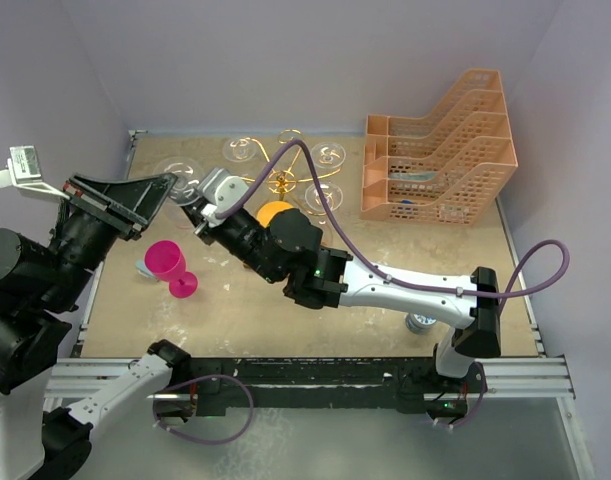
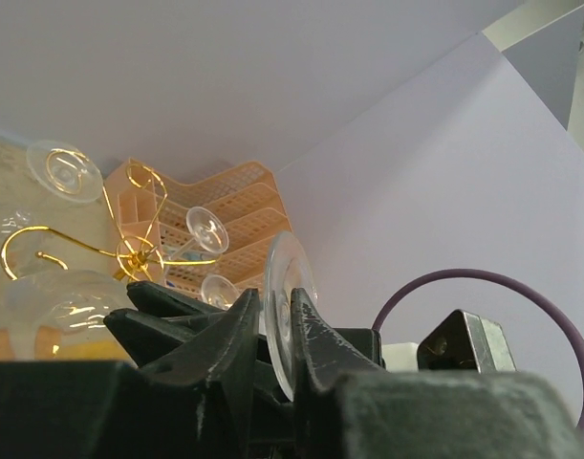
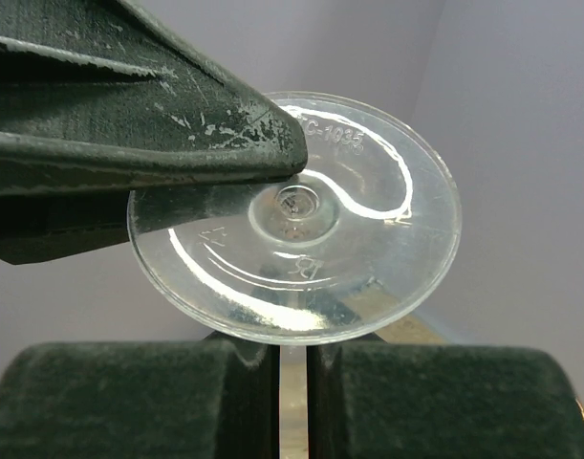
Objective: Place the wine glass upside down on the wine glass rack
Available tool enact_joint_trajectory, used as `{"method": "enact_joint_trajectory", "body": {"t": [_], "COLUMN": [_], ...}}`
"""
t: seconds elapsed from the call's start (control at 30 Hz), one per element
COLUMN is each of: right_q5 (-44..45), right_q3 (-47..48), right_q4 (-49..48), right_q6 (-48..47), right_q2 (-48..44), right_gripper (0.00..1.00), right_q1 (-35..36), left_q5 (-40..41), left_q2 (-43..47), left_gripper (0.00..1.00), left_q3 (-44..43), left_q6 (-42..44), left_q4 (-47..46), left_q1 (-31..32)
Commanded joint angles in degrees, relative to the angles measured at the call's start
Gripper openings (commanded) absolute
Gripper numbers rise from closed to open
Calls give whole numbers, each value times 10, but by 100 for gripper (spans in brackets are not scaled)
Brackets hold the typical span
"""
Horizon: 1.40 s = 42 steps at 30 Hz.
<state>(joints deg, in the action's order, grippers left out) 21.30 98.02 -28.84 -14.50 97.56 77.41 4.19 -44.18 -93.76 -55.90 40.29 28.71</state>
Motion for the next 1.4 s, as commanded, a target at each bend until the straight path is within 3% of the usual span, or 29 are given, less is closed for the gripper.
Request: {"method": "enact_joint_trajectory", "body": {"t": [0.0, 0.1, 0.23, 0.43, 0.57, 0.77, 0.93, 1.13, 1.37], "right_q5": [-28, -35, -55, -65, -78, -114, -129, -117, -54], "right_q3": [19, 16, 13, -32, -72, -151, -231, -290, -289], "right_q4": [-28, -26, -25, -66, -76, -63, -76, -93, -28], "right_q6": [-13, -10, -2, 26, 61, 139, 192, 242, 351], "right_q2": [-18, -20, -26, -60, -100, -177, -254, -327, -374], "right_gripper": [0, 0, 2, 40, 52, 57, 59, 59, 60], "right_q1": [4, 4, 4, 4, 4, 4, 4, 4, 4], "left_q5": [9, 10, 18, 88, 157, 215, 265, 242, 184], "left_q2": [4, 3, 2, 18, 49, 67, 108, 130, 127], "left_gripper": [11, 0, 0, 0, 0, 0, 0, 0, 0], "left_q3": [-7, -5, -4, 6, 42, 72, 151, 217, 255], "left_q6": [0, -6, -21, -51, -60, -61, -78, -93, -105], "left_q4": [-1, -5, -12, -31, -49, -22, -19, -38, -54], "left_q1": [-1, -2, -1, -2, -1, -1, -2, -1, -2]}}
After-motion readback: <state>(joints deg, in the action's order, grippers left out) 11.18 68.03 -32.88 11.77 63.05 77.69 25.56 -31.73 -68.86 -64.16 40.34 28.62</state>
